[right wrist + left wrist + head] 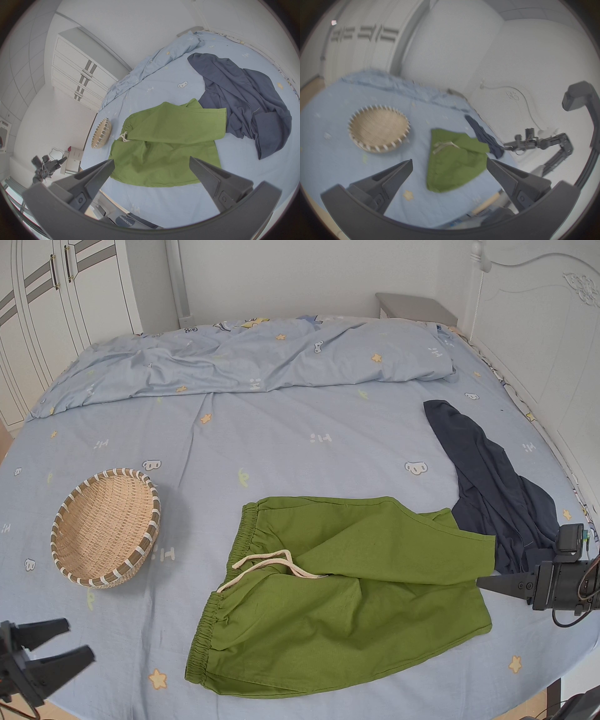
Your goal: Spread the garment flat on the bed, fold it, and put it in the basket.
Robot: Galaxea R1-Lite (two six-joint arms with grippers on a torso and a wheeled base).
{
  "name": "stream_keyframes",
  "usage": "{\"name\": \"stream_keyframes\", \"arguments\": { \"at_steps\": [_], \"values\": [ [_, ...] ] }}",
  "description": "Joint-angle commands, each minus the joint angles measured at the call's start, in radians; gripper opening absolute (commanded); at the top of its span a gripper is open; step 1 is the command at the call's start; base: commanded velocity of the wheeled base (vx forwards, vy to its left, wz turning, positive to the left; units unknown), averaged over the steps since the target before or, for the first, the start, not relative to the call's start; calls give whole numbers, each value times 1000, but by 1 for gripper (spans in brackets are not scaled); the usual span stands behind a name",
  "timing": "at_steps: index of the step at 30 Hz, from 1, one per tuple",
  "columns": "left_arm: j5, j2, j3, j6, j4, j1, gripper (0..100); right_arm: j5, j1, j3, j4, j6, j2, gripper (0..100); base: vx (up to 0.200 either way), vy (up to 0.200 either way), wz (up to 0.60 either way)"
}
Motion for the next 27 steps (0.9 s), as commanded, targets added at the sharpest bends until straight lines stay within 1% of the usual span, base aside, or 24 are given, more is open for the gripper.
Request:
{"name": "stream_keyframes", "arguments": {
  "at_steps": [1, 2, 3, 6, 7, 8, 10, 13, 18, 27],
  "values": [
    [-223, 483, 171, -88, -167, -68, 100, 0, -1, 26, -4, -88, 79, 100, 0, 0, 0],
    [-223, 497, 172, -87, -175, -68, 100, 0, -1, 26, -4, -89, 83, 100, 0, 0, 0],
    [-221, 569, 183, -59, -208, -71, 100, 0, 4, 32, -4, -93, 93, 100, 0, 0, 0],
    [-209, 693, 177, 21, -250, -76, 100, -3, 10, 39, -4, -94, 93, 100, 0, 0, 0],
    [-209, 727, 172, 41, -256, -76, 100, -3, 10, 41, -3, -94, 90, 100, 0, 0, 0],
    [-209, 727, 172, 41, -256, -76, 100, -3, 10, 41, -3, -94, 90, 100, 0, 0, 0],
    [-205, 851, 158, 128, -282, -73, 100, -3, 6, 49, -3, -103, 86, 100, 0, 0, 0],
    [-194, 917, 146, 188, -294, -68, 100, -3, -1, 50, -1, -119, 86, 100, 0, 0, 0],
    [-119, 917, 134, 180, -296, -67, 100, -6, 6, 52, -3, -119, 86, 100, 0, 0, 0],
    [-122, 1051, 94, 156, -313, -76, 100, -13, 10, 56, -3, -119, 86, 100, 0, 0, 0]
  ]
}}
